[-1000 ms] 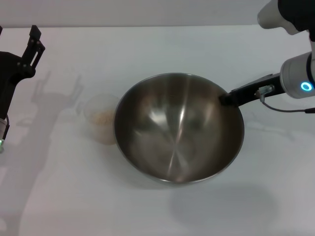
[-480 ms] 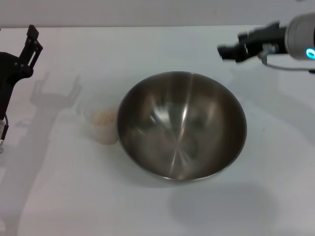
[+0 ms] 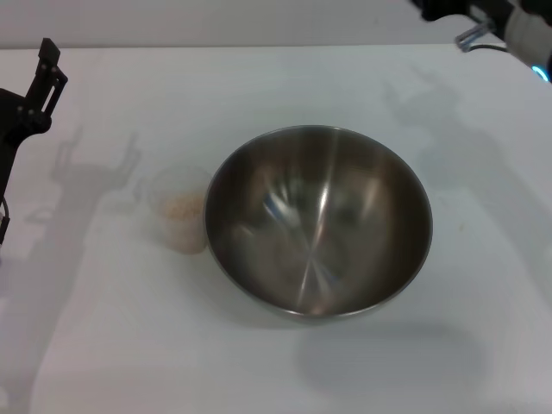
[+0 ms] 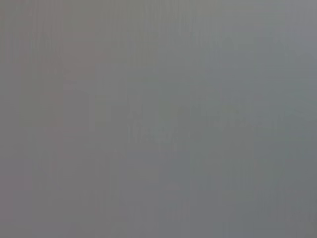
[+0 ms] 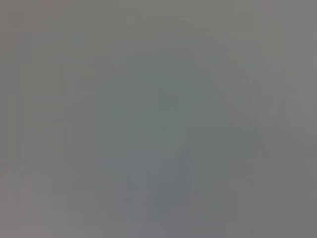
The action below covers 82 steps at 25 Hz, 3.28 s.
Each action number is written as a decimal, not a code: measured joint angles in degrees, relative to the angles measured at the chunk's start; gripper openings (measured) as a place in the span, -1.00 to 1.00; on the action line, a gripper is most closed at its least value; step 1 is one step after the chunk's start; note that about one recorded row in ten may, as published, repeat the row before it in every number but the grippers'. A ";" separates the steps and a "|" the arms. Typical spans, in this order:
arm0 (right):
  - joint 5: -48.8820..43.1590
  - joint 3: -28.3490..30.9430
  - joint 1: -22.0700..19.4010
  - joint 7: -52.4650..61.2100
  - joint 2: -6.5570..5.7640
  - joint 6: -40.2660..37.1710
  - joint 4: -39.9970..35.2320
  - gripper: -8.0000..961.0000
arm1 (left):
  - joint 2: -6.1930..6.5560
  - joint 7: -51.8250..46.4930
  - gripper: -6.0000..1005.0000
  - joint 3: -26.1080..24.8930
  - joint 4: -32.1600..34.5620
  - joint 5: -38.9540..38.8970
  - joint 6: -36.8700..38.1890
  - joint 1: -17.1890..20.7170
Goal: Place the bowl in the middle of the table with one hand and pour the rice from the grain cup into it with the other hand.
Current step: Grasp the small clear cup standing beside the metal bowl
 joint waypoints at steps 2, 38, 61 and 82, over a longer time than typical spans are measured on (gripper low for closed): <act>0.08 -0.91 -1.70 0.66 0.00 -10.82 4.08 0.09 | 0.04 0.02 0.64 0.00 -0.04 0.00 0.30 -0.01; 10.72 0.29 7.00 19.21 -0.59 -93.83 75.64 0.08 | 0.08 0.02 0.64 18.19 4.86 0.56 -3.32 6.96; 10.72 1.02 8.07 19.07 -0.67 -94.02 76.90 0.09 | 0.07 0.29 0.64 18.99 4.75 0.54 -9.96 4.29; 10.54 1.02 7.93 19.38 -0.52 -94.02 76.90 0.09 | 0.25 0.70 0.64 18.63 5.10 0.21 -13.51 1.53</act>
